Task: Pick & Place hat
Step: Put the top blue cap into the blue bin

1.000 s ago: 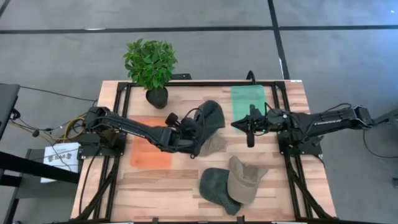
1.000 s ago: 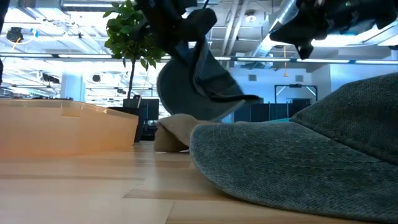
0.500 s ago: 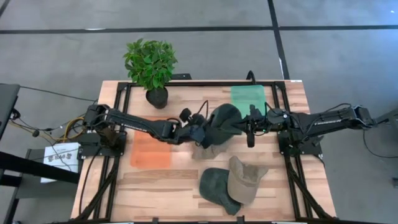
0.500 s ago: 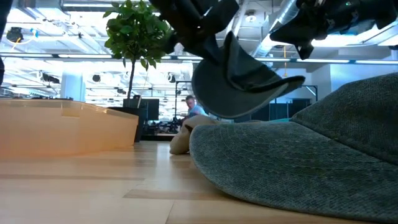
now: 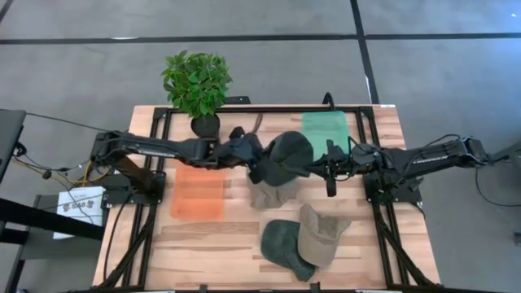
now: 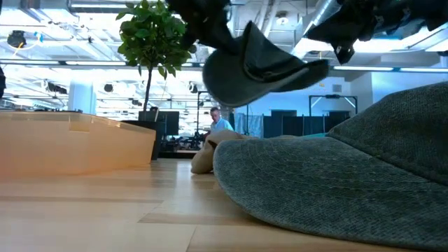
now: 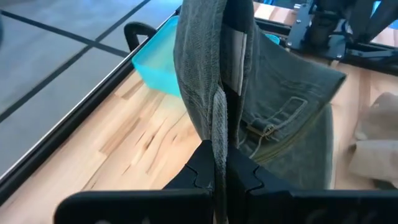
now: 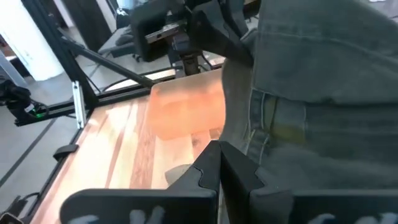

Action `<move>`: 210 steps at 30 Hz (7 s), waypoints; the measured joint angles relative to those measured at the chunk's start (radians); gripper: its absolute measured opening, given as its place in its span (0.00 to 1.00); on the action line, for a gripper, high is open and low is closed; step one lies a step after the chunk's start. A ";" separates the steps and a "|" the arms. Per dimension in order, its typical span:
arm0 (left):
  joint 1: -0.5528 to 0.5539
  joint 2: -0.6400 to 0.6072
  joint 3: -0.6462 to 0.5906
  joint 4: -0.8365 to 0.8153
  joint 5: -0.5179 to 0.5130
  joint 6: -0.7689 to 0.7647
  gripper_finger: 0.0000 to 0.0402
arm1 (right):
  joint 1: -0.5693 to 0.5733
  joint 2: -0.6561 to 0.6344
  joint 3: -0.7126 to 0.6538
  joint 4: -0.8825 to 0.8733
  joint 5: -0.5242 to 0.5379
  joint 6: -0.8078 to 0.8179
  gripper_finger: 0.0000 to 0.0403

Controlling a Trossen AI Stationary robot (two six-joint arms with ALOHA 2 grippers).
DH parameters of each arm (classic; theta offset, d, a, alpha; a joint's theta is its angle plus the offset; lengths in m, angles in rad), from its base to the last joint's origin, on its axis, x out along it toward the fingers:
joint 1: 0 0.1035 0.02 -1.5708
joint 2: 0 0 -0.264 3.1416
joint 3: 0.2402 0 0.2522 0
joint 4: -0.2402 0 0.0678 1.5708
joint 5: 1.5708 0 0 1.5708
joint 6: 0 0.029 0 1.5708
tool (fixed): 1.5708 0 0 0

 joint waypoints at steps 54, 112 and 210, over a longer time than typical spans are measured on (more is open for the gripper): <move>0.065 -0.418 -0.438 0.345 0.616 -0.121 0.00 | 0.332 0.460 0.846 -0.951 0.554 -1.267 0.57; 0.065 -0.417 -0.437 0.404 0.577 -0.173 0.12 | 0.306 0.602 0.845 -0.604 0.446 -1.499 0.01; 0.095 -0.633 -0.437 0.048 0.390 -0.100 0.45 | -0.970 0.602 0.822 -1.383 -0.471 -0.004 0.00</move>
